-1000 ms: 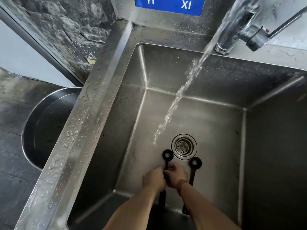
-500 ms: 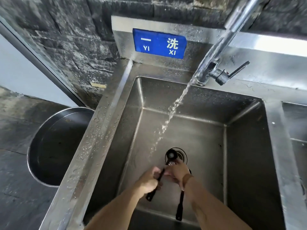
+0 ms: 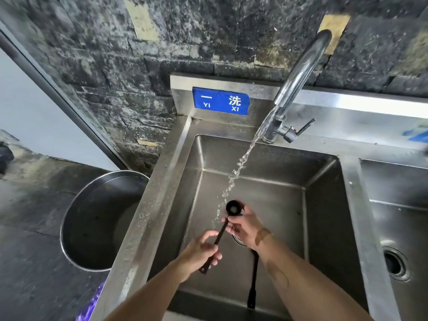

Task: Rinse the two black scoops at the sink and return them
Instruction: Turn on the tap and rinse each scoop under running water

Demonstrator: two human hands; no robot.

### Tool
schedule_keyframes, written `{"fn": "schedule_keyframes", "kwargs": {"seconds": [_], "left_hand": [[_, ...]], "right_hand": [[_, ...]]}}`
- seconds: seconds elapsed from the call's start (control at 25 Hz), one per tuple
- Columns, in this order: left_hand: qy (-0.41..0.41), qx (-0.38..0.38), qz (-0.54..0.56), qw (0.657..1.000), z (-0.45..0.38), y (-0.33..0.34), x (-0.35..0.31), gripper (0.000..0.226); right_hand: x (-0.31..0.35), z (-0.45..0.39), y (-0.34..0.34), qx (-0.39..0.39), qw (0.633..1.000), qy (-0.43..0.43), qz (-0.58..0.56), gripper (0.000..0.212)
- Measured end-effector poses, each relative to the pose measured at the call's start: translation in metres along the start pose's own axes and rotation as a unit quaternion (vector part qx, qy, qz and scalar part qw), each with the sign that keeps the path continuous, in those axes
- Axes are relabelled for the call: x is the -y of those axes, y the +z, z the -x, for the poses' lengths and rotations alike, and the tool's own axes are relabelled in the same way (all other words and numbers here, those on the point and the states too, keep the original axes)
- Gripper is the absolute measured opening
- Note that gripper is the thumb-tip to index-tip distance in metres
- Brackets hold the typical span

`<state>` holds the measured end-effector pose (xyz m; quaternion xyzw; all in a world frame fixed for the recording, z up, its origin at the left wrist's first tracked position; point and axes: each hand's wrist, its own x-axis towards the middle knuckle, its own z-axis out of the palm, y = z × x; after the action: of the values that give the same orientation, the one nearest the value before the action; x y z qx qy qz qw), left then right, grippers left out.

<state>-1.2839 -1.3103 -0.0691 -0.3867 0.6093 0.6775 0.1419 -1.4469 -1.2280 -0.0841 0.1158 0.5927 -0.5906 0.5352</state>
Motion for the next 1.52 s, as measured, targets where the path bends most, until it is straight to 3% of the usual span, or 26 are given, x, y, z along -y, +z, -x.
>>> {"fn": "schedule_keyframes", "kwargs": {"seconds": [0.32,0.56,0.84,1.0,1.12,1.52], "left_hand": [[0.02,-0.08,0.033,0.996,0.038,-0.012,-0.016,0.019],[0.028,-0.08,0.018,0.996,0.03,-0.021,-0.011,0.02],[0.029,-0.048,0.016,0.998,0.022,-0.037,-0.01,0.02],[0.033,-0.06,0.004,0.998,0.018,-0.047,-0.007,0.016],[0.051,-0.055,0.002,0.997,0.019,-0.048,-0.005,0.017],[0.067,-0.072,-0.015,0.995,0.032,-0.048,-0.001,0.015]], "right_hand": [[0.025,0.016,0.025,0.017,0.999,-0.022,-0.046,0.05],[0.025,0.008,0.04,-0.03,0.999,-0.026,-0.027,0.055],[0.03,0.001,0.05,-0.101,0.993,-0.055,-0.014,0.037],[0.032,0.005,0.048,-0.041,0.998,-0.056,-0.01,0.048],[0.031,0.007,0.046,-0.056,0.996,-0.072,-0.004,0.035],[0.021,0.01,0.048,-0.016,0.997,-0.07,0.006,0.044]]}}
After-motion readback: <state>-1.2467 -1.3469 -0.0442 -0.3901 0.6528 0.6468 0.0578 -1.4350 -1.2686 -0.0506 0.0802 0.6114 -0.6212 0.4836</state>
